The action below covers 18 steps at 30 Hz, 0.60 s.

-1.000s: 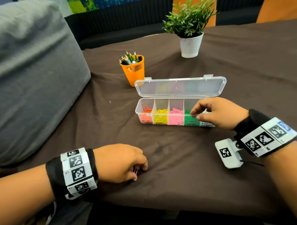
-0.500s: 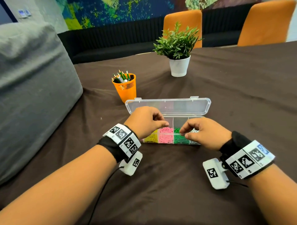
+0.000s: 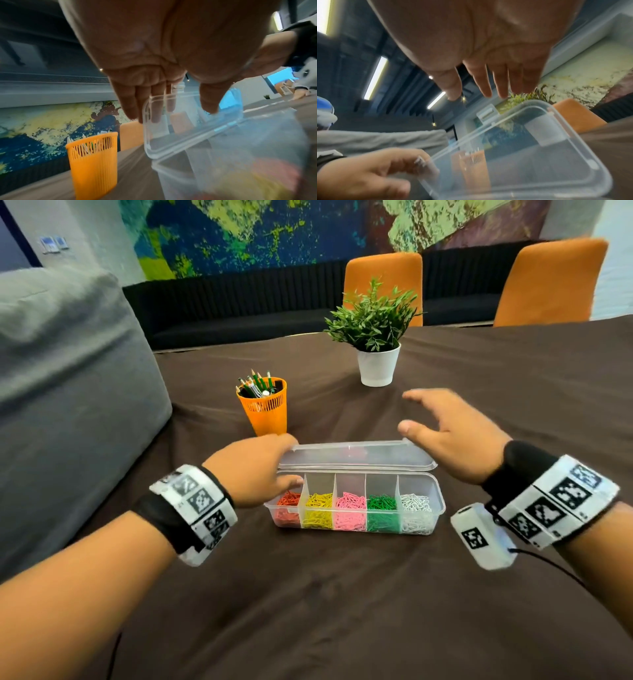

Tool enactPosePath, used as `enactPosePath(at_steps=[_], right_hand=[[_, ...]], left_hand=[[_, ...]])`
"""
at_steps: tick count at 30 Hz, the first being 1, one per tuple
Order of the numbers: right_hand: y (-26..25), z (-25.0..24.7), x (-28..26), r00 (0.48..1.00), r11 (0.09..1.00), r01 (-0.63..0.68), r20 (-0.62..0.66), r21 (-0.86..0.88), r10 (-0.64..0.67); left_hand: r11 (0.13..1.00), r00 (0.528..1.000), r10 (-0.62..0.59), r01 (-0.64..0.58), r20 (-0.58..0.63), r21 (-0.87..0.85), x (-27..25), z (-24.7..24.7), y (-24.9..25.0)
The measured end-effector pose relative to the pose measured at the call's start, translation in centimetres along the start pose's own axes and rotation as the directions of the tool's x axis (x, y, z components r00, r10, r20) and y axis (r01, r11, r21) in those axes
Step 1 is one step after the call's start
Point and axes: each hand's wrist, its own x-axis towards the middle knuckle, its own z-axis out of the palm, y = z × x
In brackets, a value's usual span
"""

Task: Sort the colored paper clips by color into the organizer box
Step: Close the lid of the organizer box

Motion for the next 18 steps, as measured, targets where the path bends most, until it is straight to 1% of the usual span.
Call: enactPosePath(at_steps=[1,2,3,4,5,6,8,11,14,16,18], right_hand=[[-0.1,0.2,0.1,0.983,0.997,-0.026,0.181,-0.073,0.039],[0.1,0.6,-0.1,0.936,0.990,-0.023,0.345,-0.137,0.070],[0.3,1.0,-0.5,0.880,0.982,0.002,0.466,-0.186,0.087],[0.5,1.3,-1.2,0.835,0.973,0.036,0.541,-0.226,0.094],[0.5,1.7,-1.9,0.806,0.964,0.070,0.584,-0.258,0.098],[0.6,2.0,-2.6,0.790,0.954,0.091,0.604,-0.284,0.104],[0.7,2.6,-3.8,0.775,0.924,0.137,0.619,-0.356,0.124],[0.7,3.4,-4.6,0.787,0.876,0.194,0.603,-0.442,0.129],[0.5,3.6,-4.0,0.801,0.859,0.197,0.583,-0.473,0.137],[0.4,3.6,-3.6,0.806,0.854,0.165,0.567,-0.493,0.171],[0.2,3.8,-3.6,0.803,0.849,0.132,0.557,-0.512,0.211]], left_hand=[[1.000,0.999,0.014,-0.013,-0.034,0.025,-0.6,0.6,0.1],[0.998,0.997,0.037,-0.033,-0.066,0.057,-1.3,1.2,0.3],[0.996,0.995,0.058,-0.051,-0.084,0.073,-2.0,1.8,0.6],[0.996,0.993,0.069,-0.064,-0.091,0.056,-2.6,2.5,0.8],[0.997,0.994,0.075,-0.074,-0.074,0.023,-3.2,3.1,1.0],[0.996,0.994,0.092,-0.092,-0.051,0.000,-3.6,3.8,1.0],[0.991,0.990,0.136,-0.136,-0.032,0.008,-4.1,5.0,1.0],[0.990,0.990,0.139,-0.138,0.000,0.033,-4.0,4.9,0.9],[0.987,0.989,0.125,-0.132,0.081,0.087,-3.5,3.9,0.9],[0.980,0.979,0.141,-0.159,0.144,0.122,-3.2,3.3,0.9],[0.980,0.972,0.142,-0.165,0.188,0.111,-3.0,2.8,0.8]])
